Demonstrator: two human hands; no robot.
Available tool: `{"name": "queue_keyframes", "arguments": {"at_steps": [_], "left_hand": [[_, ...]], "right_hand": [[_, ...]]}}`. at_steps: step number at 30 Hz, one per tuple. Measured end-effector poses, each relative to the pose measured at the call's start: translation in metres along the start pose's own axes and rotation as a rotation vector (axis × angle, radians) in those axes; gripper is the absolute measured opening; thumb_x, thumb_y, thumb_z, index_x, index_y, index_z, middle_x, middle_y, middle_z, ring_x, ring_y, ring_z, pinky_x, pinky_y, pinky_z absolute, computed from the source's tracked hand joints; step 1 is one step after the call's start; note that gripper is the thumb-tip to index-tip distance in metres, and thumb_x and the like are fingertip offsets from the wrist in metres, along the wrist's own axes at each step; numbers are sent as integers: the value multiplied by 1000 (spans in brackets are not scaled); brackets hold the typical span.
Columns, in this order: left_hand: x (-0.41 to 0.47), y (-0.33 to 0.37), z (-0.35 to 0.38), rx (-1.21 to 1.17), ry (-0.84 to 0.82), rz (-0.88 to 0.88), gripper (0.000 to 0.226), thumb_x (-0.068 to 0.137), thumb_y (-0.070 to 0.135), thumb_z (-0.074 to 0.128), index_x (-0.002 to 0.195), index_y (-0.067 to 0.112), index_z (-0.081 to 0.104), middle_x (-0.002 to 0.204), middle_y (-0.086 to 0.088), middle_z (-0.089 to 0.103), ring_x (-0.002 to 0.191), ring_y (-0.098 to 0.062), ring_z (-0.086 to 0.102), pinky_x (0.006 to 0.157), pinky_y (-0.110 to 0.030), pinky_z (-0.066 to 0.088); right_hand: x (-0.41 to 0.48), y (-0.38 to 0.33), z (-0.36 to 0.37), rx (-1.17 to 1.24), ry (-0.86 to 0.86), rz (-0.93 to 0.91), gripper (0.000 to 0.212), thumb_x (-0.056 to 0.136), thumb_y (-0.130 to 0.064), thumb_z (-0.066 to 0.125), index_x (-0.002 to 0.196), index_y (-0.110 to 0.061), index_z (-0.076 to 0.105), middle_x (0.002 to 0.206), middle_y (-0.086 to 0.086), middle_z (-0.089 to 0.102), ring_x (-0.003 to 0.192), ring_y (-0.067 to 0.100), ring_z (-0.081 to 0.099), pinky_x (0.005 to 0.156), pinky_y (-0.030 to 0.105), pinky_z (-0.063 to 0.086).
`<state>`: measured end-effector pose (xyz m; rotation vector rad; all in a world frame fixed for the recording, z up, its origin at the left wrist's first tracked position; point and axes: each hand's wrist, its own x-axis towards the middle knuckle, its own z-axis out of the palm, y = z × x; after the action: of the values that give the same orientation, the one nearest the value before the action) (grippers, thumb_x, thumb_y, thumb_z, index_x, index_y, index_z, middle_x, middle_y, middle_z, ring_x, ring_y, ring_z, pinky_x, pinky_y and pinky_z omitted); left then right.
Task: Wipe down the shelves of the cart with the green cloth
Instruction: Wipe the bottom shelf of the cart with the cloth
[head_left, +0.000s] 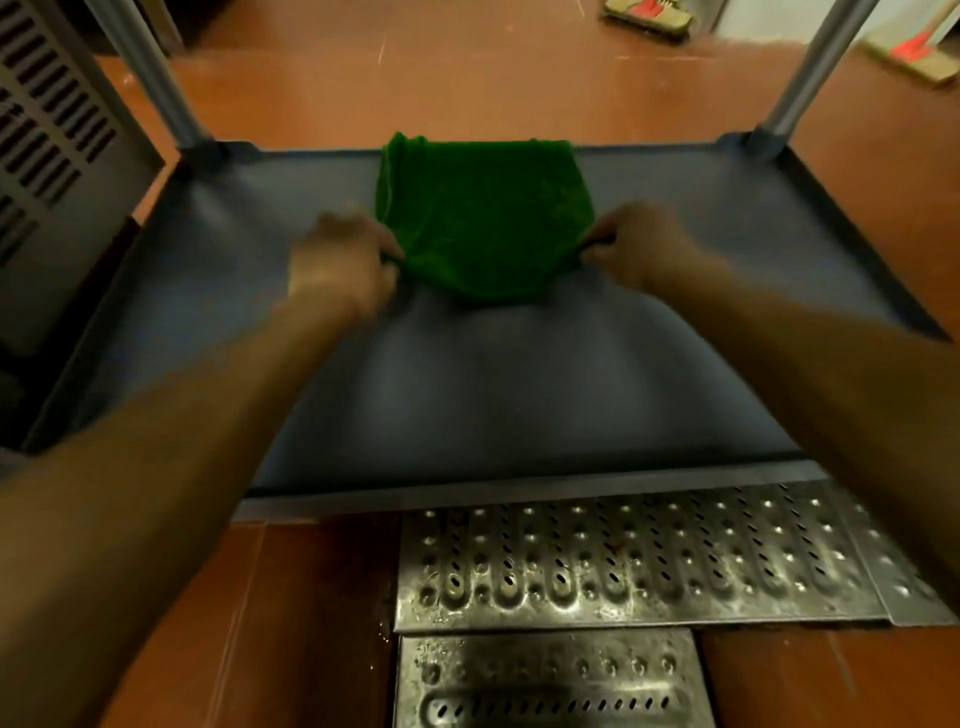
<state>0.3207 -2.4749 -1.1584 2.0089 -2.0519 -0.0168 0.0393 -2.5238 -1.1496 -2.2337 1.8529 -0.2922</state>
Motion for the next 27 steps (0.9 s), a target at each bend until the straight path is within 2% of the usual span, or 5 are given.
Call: {"name": "queue_keyframes", "arguments": {"at_steps": [3, 6, 9, 14, 27], "left_hand": [[-30, -2, 22, 69, -121, 7, 31, 87, 18, 61, 115, 21, 74, 117, -17, 67, 108, -42, 61, 87, -45, 52], [-38, -13, 30, 43, -97, -5, 31, 88, 16, 58, 116, 17, 73, 114, -15, 66, 106, -41, 60, 84, -45, 51], [-51, -18, 33, 29, -60, 21, 29, 92, 17, 57, 116, 16, 73, 110, -15, 63, 104, -40, 59, 80, -45, 51], [-78, -29, 29, -13, -14, 51, 26, 91, 18, 60, 112, 16, 75, 105, -11, 63, 102, -38, 59, 77, -45, 52], [-139, -37, 9, -133, -44, 213, 15, 87, 14, 72, 100, 16, 79, 92, -2, 68, 88, -28, 60, 69, -45, 55]], "right_hand": [[-17, 9, 29, -6, -120, 62, 29, 97, -13, 57, 123, -7, 67, 129, 17, 63, 121, 34, 56, 107, 36, 40], [-25, 24, 36, 59, -19, 93, 27, 97, -15, 56, 121, -11, 68, 123, 16, 66, 115, 35, 59, 101, 37, 45], [-42, 32, 41, -13, -36, 24, 28, 98, -19, 55, 122, -13, 67, 121, 19, 63, 111, 41, 58, 97, 43, 48], [-73, 39, 46, -7, 18, 9, 26, 98, -22, 55, 120, -15, 69, 118, 14, 60, 106, 39, 58, 91, 41, 49], [-133, 38, 39, 49, -91, 50, 25, 99, -25, 53, 119, -24, 68, 121, 5, 62, 105, 32, 60, 91, 42, 50]]}}
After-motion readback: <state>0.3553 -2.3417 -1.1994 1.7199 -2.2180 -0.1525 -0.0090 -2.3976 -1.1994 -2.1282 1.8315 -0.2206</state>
